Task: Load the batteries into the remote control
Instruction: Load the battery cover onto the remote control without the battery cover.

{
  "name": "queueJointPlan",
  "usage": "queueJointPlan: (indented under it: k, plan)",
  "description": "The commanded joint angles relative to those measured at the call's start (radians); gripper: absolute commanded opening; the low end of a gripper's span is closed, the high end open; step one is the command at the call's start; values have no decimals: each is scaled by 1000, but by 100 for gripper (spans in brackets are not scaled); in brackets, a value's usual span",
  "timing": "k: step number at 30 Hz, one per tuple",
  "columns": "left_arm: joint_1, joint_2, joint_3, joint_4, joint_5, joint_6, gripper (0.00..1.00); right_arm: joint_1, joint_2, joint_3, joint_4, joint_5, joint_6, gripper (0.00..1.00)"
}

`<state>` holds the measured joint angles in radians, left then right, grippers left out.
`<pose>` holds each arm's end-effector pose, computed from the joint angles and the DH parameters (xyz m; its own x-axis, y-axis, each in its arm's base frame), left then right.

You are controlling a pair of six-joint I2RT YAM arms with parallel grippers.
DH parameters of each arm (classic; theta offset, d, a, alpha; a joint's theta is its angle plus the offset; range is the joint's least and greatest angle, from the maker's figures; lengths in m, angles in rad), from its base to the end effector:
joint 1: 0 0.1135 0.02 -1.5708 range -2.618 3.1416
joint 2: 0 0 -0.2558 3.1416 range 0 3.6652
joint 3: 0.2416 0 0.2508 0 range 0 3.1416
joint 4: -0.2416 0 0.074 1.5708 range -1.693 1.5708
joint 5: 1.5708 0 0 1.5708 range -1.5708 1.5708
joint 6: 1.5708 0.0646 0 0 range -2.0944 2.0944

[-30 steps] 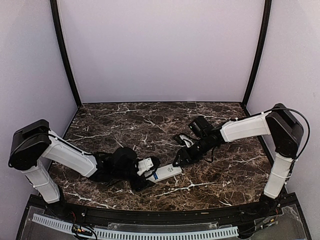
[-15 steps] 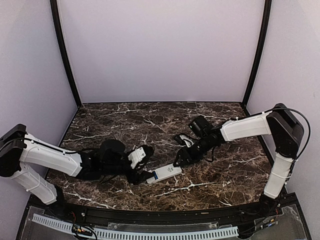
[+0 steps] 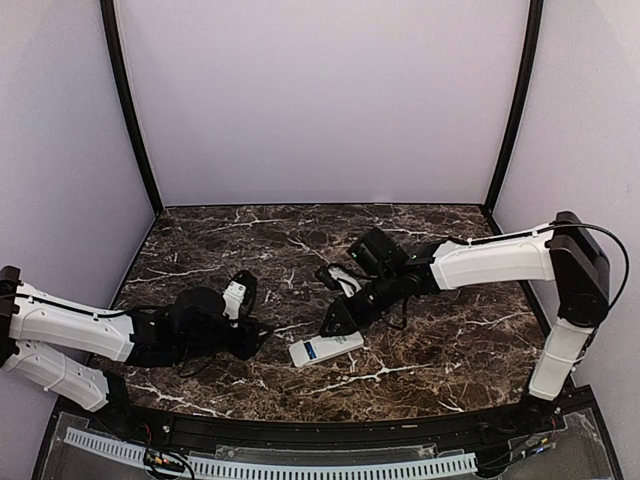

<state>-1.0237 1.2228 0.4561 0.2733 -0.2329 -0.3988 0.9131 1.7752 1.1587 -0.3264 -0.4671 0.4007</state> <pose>0.1534 -0.2231 0.1634 -0.5087 0.1088 -0.8541 0.5727 0.7835 -0.2413 0.2109 0.3206 0.1656 -0.7942 -0.4585 -0.3988 -0.6066 0.5596 0.5647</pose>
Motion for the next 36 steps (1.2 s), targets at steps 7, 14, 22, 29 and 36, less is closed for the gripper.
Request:
queueJointPlan:
  k: [7,14,22,29,36]
  plan:
    - [2,146,-59,98,2,-437,45,116,134,105,49,129,135,27]
    - [2,232,-60,177,51,-453,44,150,171,132,45,168,158,26]
    - [1,293,-30,157,74,-460,33,157,185,145,30,211,168,20]
    - [1,317,-13,145,97,-463,29,165,197,149,30,209,170,19]
    - [-4,337,-10,143,123,-477,27,169,203,152,21,224,172,18]
